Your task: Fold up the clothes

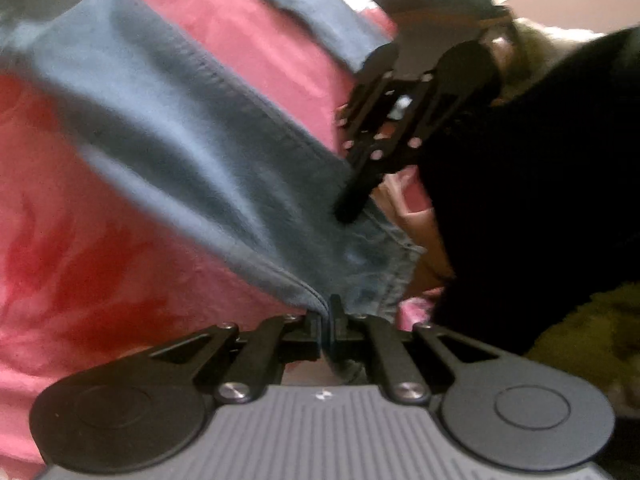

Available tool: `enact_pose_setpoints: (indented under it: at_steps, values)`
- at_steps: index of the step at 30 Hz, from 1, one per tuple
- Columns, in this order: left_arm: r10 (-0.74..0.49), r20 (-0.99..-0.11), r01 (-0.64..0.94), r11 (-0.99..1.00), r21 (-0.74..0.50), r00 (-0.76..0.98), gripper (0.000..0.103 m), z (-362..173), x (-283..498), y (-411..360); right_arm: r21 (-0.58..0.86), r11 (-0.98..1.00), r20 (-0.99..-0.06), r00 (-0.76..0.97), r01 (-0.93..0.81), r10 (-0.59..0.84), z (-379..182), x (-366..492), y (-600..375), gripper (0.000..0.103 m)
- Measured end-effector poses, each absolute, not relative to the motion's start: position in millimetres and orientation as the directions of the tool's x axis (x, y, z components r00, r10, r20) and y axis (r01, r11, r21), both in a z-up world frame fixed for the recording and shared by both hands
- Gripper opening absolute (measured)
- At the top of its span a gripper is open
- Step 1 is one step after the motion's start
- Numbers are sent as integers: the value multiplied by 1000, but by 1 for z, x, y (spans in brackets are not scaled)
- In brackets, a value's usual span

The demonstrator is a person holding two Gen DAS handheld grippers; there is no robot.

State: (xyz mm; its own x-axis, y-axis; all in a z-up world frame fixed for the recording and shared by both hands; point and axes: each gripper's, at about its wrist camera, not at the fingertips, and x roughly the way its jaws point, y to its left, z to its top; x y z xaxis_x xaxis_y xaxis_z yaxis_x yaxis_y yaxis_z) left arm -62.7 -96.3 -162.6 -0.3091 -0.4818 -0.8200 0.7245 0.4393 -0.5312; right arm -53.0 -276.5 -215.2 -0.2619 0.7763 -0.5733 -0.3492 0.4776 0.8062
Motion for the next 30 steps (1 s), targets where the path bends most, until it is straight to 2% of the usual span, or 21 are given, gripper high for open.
enact_pose_setpoints:
  at_steps: [3,10,19,21,25,27,30]
  values:
    - [-502,-810,779,358,-515,-304,3,-145,-68,-94,827,428,-530,-252,-364,810,-205,-57,-279,5]
    - [-408,-851,796,363,-484,-331,3,-181,-71,-111,787,479,-595,-276,-389,755,-217,-58,-267,5]
    - [-345,-865,784,389,-484,-363,4,-209,-79,-117,725,545,-675,-278,-422,683,-223,-56,-245,5]
    - [-320,-861,762,410,-502,-396,10,-217,-80,-120,693,583,-712,-275,-425,646,-230,-60,-240,8]
    - [-282,-857,754,408,-514,-432,31,-219,-82,-114,656,639,-753,-294,-401,589,-238,-67,-225,11]
    - [-285,-863,763,406,-503,-417,31,-213,-79,-104,657,647,-753,-306,-386,582,-236,-70,-227,20]
    - [-296,-879,767,435,-472,-374,31,-203,-66,-91,643,651,-765,-294,-403,574,-229,-74,-239,26]
